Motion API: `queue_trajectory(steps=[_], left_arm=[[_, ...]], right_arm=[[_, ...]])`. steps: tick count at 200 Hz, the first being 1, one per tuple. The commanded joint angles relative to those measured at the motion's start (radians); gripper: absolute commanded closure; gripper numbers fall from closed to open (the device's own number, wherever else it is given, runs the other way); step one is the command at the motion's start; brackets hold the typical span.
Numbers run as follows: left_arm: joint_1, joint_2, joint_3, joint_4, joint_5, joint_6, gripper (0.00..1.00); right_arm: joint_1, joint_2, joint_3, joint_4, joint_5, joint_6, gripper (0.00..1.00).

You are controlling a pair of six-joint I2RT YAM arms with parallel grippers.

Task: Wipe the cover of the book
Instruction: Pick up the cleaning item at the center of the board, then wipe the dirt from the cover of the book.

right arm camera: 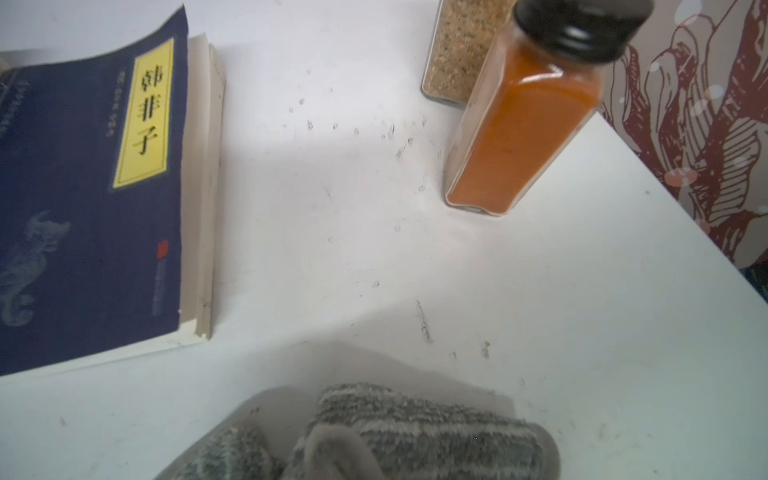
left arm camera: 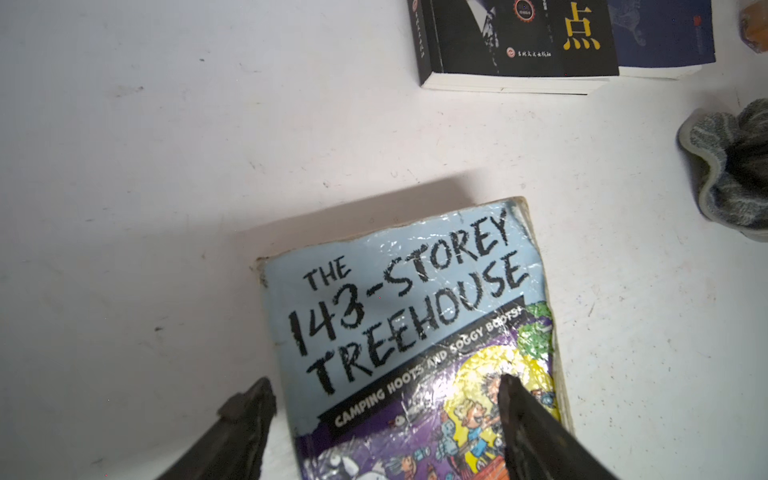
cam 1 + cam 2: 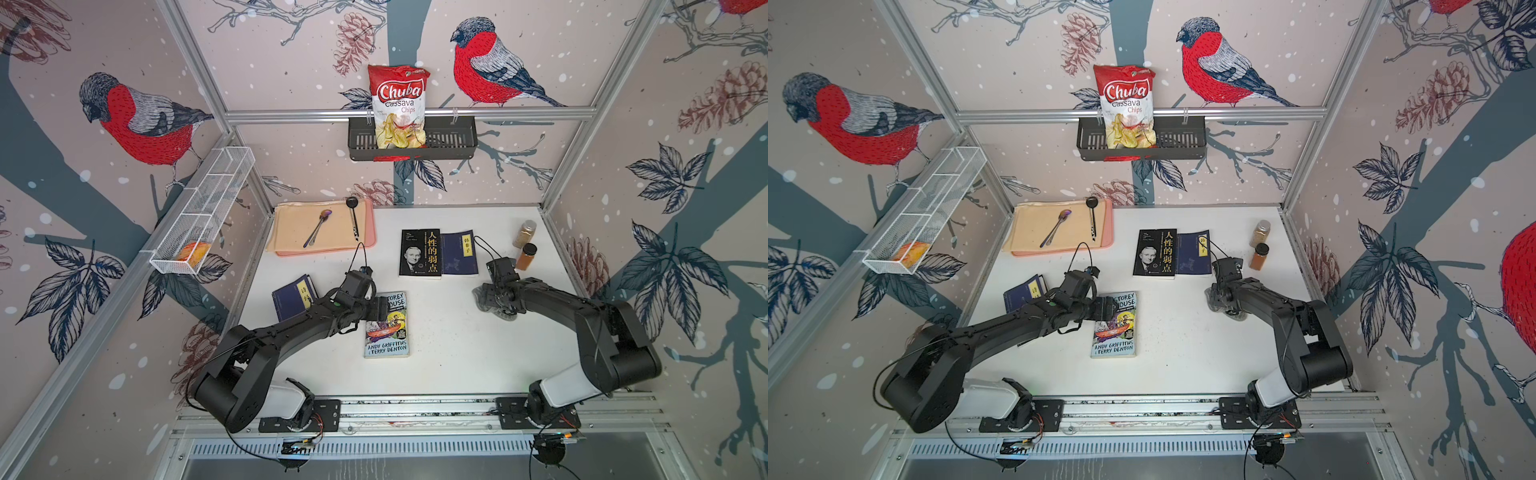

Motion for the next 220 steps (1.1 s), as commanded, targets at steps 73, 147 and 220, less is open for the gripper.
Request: queue_trajectory(steps=[73,147,220], left_arm=[[0.003,0.001,-0.008,0.007,-0.004,0.024,0.18],[0.019,0.027,0.025,0.002,-0.040,0.041,0.33],[0.047,0.015,-0.021,0.054,-0.012,0.030,0.52]], right_arm=[[0.026,-0.093,-0.001,-0.002,-0.030,-0.003,0.89],[0.501,-0.210,0.173,0.045,-0.070,0.063,0.93],[0.752,0.039,0.193,0.221,-0.158,0.121,0.89]])
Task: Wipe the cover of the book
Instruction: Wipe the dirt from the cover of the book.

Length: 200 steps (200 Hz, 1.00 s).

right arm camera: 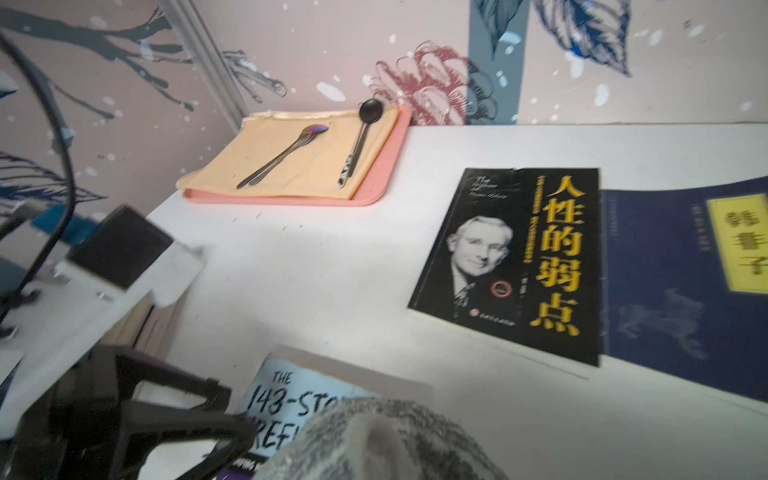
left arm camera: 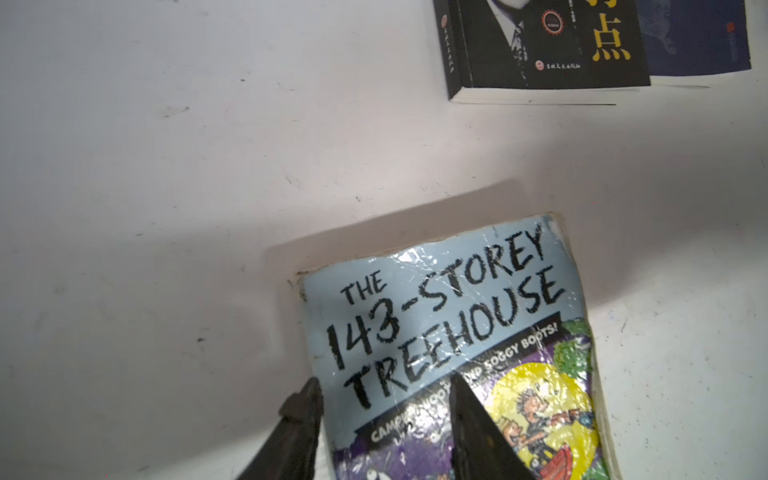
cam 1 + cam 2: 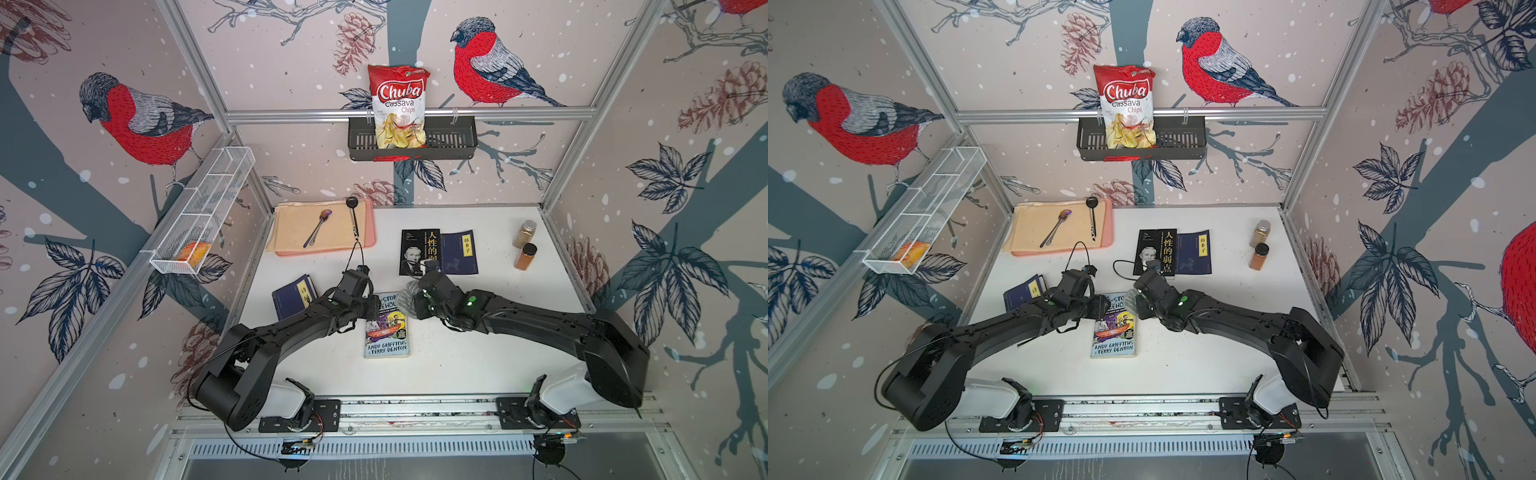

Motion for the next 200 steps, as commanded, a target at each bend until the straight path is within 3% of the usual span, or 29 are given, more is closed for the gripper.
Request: queue_trajectory(steps=[1,49,63,80,124,200], left_arm=[[0.011,0.009,-0.010,0.037,0.016,0.000,0.52],[0.016,0.087,-0.022,0.082,0.049,-0.002,0.68],[0.016,0.100,-0.018,0.083,0.054,-0.001,0.69],[0.016,0.102,-0.016,0.088,0.058,0.001,0.77],[0.017,0.105,-0.037,0.088,0.074,0.000,0.86],[-0.020,0.014,-0.174,0.178,0.174,-0.092,0.86]], right_arm=[[0.045,0.053,-0.007,0.083,-0.052,0.042,0.89],[0.157,0.146,-0.046,0.131,-0.106,0.094,0.88],[0.169,0.160,-0.077,0.160,-0.131,0.120,0.88],[0.169,0.177,-0.117,0.201,-0.160,0.148,0.88],[0.049,0.247,-0.124,0.231,-0.169,0.127,0.88],[-0.106,0.323,0.015,0.153,-0.161,-0.044,0.88]])
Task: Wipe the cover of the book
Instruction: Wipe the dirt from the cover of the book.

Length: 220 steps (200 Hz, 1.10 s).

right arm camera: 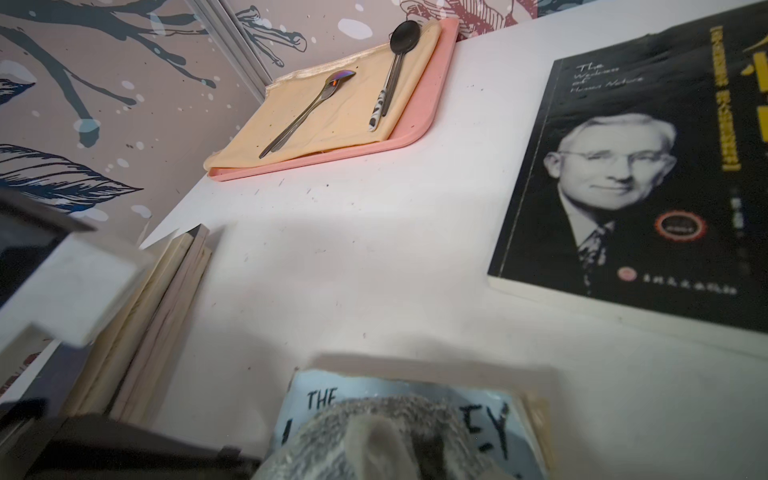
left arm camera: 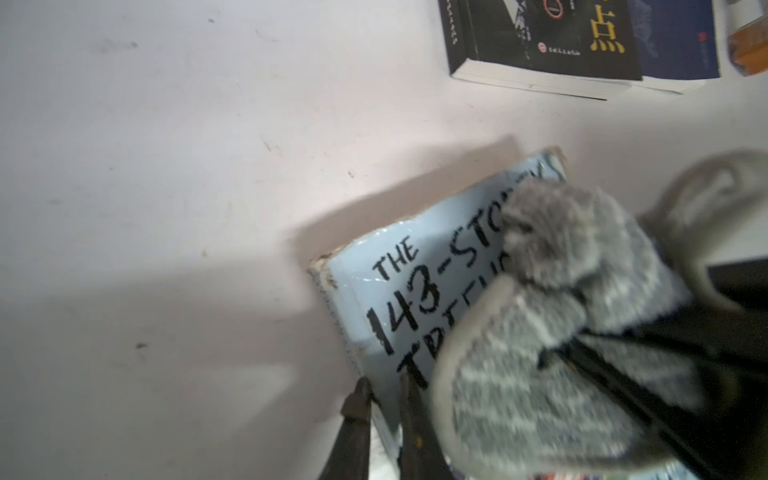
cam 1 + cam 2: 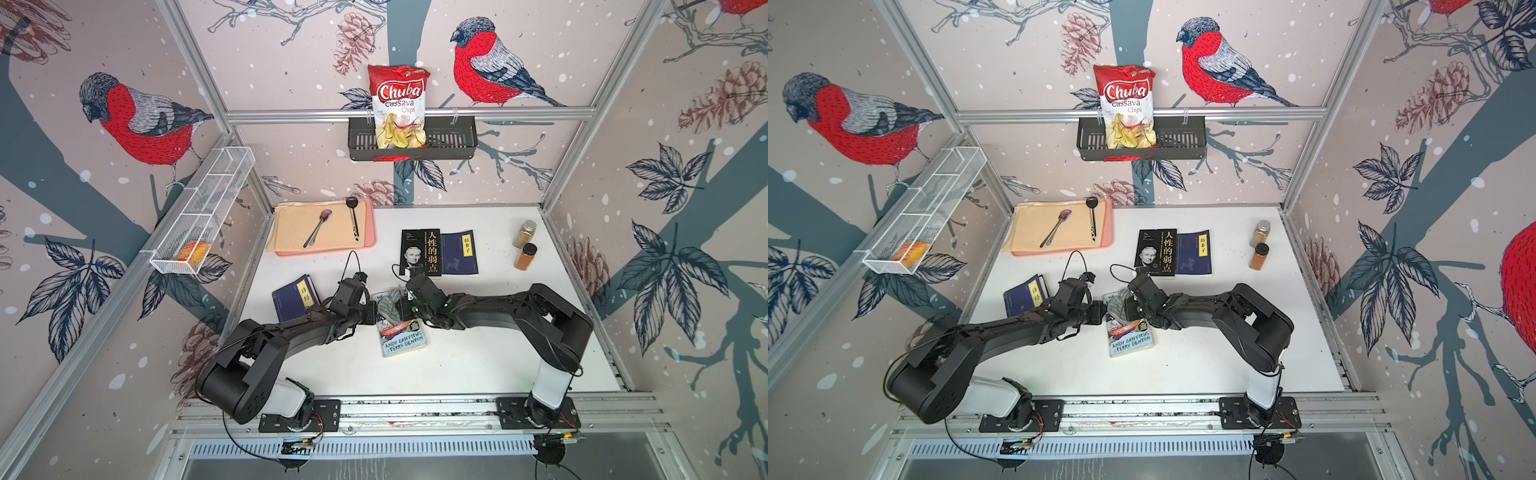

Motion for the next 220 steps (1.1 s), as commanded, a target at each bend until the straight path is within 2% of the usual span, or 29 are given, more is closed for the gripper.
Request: queue_trajectory(steps=[1,56,68,82,97,158,175,220], left_arm=[[-0.025,-0.014,-0.029,-0.054,0.067,-0.034,0.86],[-0.032,-0.071,0.043,-0.158,-0.045,-0.018,0.83],[-0.032,-0.071,0.076,-0.185,-0.071,-0.010,0.78],[-0.029,-0.055,0.114,-0.209,-0.101,0.005,0.65],[-0.018,-0.018,0.150,-0.209,-0.106,0.014,0.63],[-0.020,0.143,0.207,-0.124,-0.008,0.001,0.81],[-0.033,0.142,0.207,-0.121,-0.009,-0.005,0.86],[-0.065,0.091,0.211,-0.144,-0.034,-0.023,0.87]], right_arm=[[-0.023,0.024,0.018,-0.179,0.053,-0.070,0.88],[-0.023,-0.005,-0.036,-0.136,0.025,-0.058,0.88],[-0.022,-0.016,-0.060,-0.124,0.023,-0.049,0.88],[-0.020,-0.039,-0.087,-0.112,0.021,-0.040,0.88],[-0.018,-0.070,-0.115,-0.098,0.021,-0.033,0.88],[-0.023,-0.140,-0.158,-0.088,0.045,-0.053,0.88],[-0.028,-0.139,-0.168,-0.081,0.041,-0.050,0.88],[-0.040,-0.125,-0.184,-0.054,0.024,-0.037,0.88]])
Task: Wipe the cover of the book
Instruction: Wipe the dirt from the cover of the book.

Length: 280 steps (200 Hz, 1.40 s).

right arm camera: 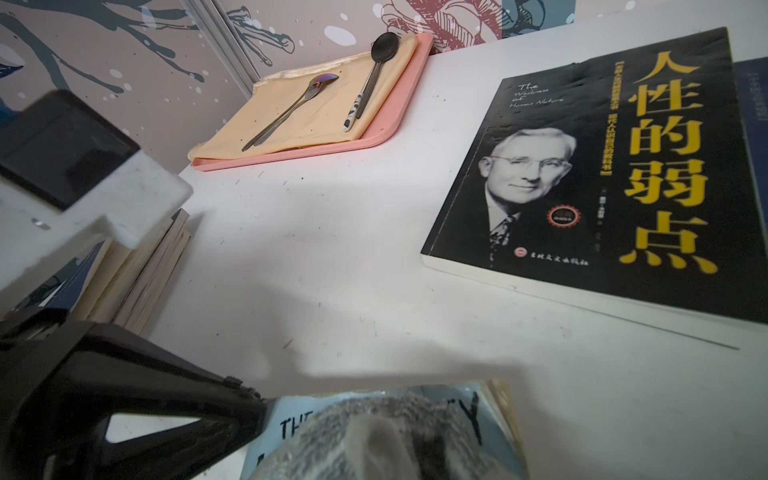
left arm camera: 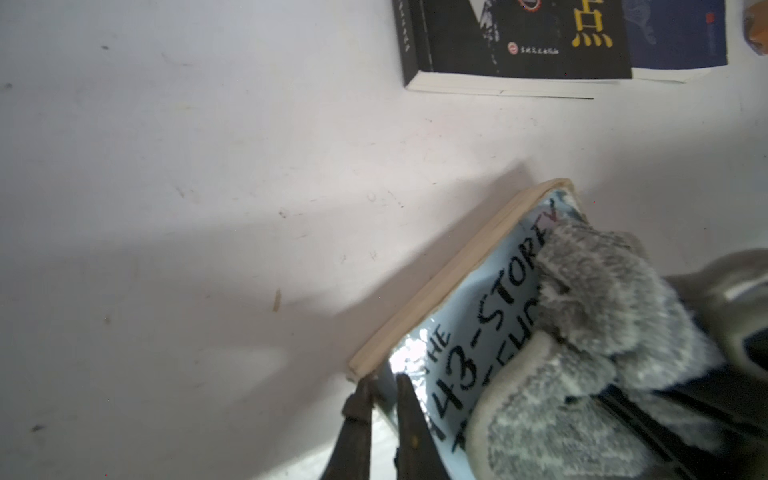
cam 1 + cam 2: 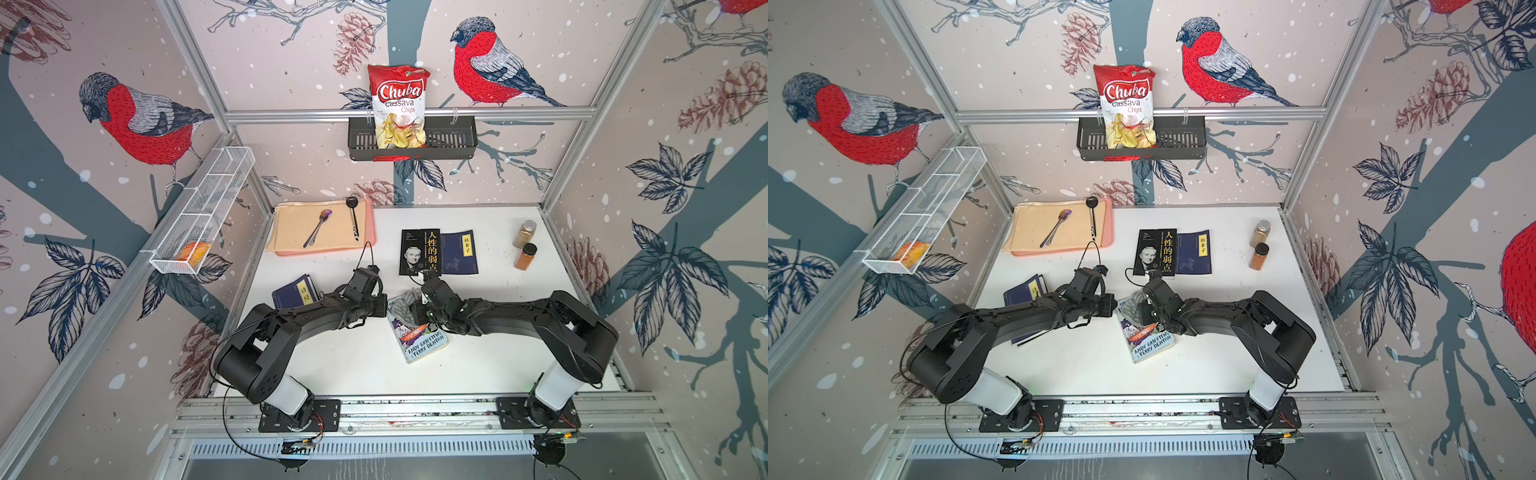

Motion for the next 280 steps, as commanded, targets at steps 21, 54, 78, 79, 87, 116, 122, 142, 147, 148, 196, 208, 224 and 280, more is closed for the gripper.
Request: queue_trajectory(steps=[21,54,78,79,87,116,122,142,147,148,196,208,224,280], left_arm=[[-0.011,-0.001,0.018,0.007,0.024,-0.020,0.89],[-0.020,0.064,0.037,0.017,0.032,-0.019,0.90],[-0.022,0.100,0.037,0.024,0.019,-0.027,0.90],[-0.022,0.101,0.038,0.024,0.019,-0.027,0.90],[-0.022,0.111,0.037,0.025,0.016,-0.029,0.90],[-0.021,0.134,0.033,0.036,0.015,-0.031,0.91],[-0.022,0.138,0.033,0.037,0.014,-0.029,0.91],[-0.022,0.143,0.032,0.037,0.008,-0.029,0.92],[-0.021,0.144,0.031,0.037,0.007,-0.027,0.92],[-0.021,0.145,0.031,0.037,0.007,-0.027,0.92],[-0.020,0.140,0.029,0.028,0.001,-0.006,0.95],[-0.020,0.143,0.029,0.024,-0.001,0.001,0.97],[-0.019,0.152,0.032,0.020,-0.003,0.009,1.00],[-0.006,0.196,0.027,0.061,0.015,0.010,1.00]], right_arm=[[-0.008,0.023,-0.012,-0.087,0.014,0.017,0.89],[-0.008,0.018,-0.015,-0.091,0.017,0.020,0.88],[-0.006,-0.006,-0.022,-0.100,0.032,0.017,0.89],[-0.006,-0.006,-0.022,-0.101,0.035,0.015,0.89],[-0.005,-0.013,-0.023,-0.110,0.046,0.012,0.89],[0.035,-0.060,-0.010,-0.199,0.125,0.006,0.90],[0.053,-0.072,-0.008,-0.227,0.147,0.011,0.89],[0.106,-0.110,-0.024,-0.308,0.190,0.050,0.89],[0.117,-0.119,-0.035,-0.323,0.193,0.067,0.89],[0.119,-0.122,-0.038,-0.325,0.193,0.071,0.89],[0.100,-0.145,-0.190,-0.241,0.129,0.149,0.87],[0.069,-0.119,-0.171,-0.198,0.109,0.125,0.87],[0.025,-0.059,-0.095,-0.172,0.089,0.081,0.88],[-0.021,0.146,0.156,-0.236,0.117,-0.007,0.92]])
